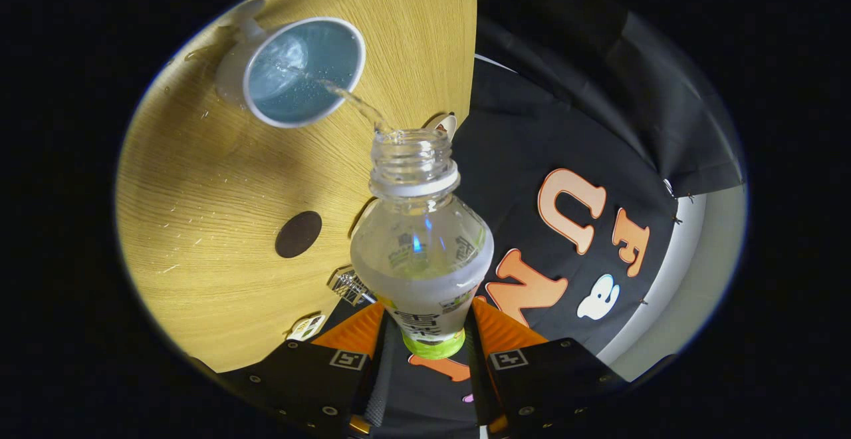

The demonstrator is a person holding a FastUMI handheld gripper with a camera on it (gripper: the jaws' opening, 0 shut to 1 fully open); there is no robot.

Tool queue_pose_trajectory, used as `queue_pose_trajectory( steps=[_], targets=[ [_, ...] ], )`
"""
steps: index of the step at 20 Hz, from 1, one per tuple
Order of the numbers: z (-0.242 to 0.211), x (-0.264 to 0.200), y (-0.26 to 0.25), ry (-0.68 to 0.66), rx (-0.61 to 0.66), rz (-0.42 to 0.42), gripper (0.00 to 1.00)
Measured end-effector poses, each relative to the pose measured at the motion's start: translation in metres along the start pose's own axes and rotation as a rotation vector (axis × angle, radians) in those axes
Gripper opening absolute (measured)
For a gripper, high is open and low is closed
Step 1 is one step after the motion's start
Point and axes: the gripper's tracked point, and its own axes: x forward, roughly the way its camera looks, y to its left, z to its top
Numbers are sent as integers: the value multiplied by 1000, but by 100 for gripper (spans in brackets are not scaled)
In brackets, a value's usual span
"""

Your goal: Take the bottle from table, then pour the juice into the cup, finally place the bottle on the coaster

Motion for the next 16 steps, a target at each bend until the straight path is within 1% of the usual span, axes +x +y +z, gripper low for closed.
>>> queue_pose_trajectory(
  steps=[16],
  targets=[
    [6,3,-19,-37,-106,-30,52]
  ],
)
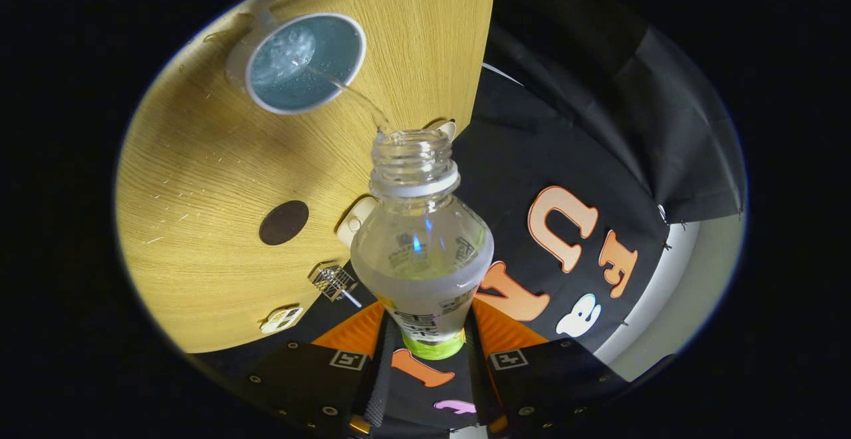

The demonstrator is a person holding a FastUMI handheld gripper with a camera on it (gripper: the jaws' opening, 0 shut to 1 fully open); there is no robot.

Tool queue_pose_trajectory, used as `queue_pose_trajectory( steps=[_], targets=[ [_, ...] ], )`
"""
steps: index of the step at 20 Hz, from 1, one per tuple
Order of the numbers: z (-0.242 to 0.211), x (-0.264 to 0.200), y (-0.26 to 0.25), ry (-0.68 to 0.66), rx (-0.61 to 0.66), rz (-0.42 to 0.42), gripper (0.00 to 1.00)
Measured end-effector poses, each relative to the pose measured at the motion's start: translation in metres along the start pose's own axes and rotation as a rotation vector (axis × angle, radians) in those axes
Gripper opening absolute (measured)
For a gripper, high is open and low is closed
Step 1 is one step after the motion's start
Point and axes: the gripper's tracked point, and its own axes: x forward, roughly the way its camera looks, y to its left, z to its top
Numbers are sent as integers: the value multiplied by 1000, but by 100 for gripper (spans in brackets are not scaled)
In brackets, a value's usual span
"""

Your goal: Take the bottle from table, then pour the juice into the cup, finally place the bottle on the coaster

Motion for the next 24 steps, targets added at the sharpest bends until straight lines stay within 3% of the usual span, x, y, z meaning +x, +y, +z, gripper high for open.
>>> queue_pose_trajectory(
  steps=[24],
  targets=[
    [1,10,-5,-33,-62,8,52]
  ],
)
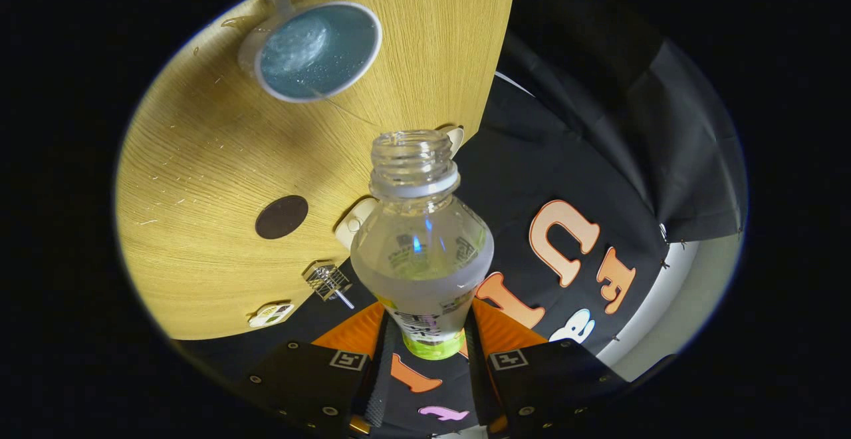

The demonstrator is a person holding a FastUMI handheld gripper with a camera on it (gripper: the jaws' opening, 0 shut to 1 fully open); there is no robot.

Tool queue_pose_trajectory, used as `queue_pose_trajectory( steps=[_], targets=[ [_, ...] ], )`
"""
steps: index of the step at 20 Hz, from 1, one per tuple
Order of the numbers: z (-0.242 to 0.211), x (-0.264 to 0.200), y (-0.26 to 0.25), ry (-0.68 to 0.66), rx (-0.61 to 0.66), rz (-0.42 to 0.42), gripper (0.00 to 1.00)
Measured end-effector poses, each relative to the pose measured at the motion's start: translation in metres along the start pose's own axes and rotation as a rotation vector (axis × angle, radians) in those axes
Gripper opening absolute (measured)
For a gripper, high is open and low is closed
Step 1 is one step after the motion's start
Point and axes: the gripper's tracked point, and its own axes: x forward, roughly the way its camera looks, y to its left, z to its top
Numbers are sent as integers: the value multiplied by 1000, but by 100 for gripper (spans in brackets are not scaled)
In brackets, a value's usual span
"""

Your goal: Take the bottle from table, then pour the juice into the cup, finally place the bottle on the coaster

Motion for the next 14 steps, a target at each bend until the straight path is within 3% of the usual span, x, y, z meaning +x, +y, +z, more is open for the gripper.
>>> queue_pose_trajectory(
  steps=[7,14],
  targets=[
    [3,-1,8,-2,25,8,52],
    [-2,-5,21,6,170,35,52]
  ],
)
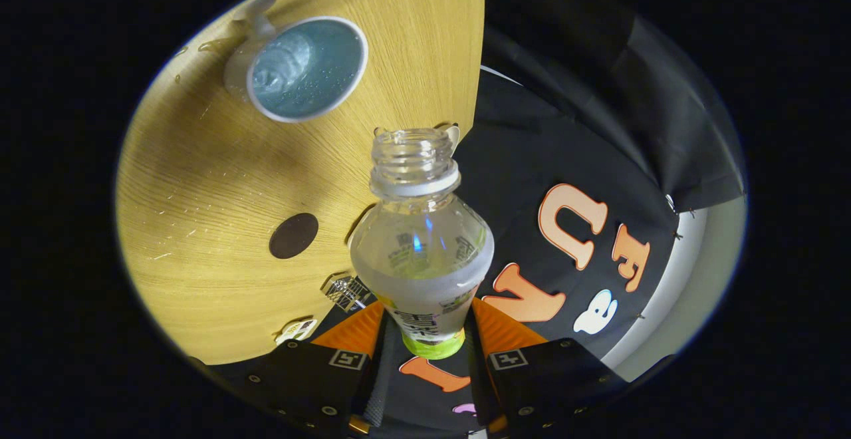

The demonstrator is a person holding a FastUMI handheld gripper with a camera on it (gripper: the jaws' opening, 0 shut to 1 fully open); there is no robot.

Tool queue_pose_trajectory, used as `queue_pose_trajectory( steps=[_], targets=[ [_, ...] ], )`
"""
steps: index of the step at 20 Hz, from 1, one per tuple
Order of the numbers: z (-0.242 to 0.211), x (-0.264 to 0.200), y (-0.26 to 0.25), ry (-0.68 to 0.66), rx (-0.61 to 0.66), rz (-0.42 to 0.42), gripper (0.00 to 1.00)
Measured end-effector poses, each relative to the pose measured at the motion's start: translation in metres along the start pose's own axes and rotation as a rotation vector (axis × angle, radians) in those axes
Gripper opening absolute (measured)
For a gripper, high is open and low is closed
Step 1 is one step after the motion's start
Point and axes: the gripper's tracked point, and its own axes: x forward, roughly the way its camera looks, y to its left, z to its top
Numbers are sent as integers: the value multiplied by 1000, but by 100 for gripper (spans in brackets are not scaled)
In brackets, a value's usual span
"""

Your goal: Take the bottle from table, then pour the juice into the cup, finally place the bottle on the coaster

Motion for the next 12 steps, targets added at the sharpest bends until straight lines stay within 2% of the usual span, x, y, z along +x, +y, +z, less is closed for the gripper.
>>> queue_pose_trajectory(
  steps=[3,12],
  targets=[
    [-7,-2,9,25,110,35,52],
    [-8,-14,51,69,568,209,53]
  ],
)
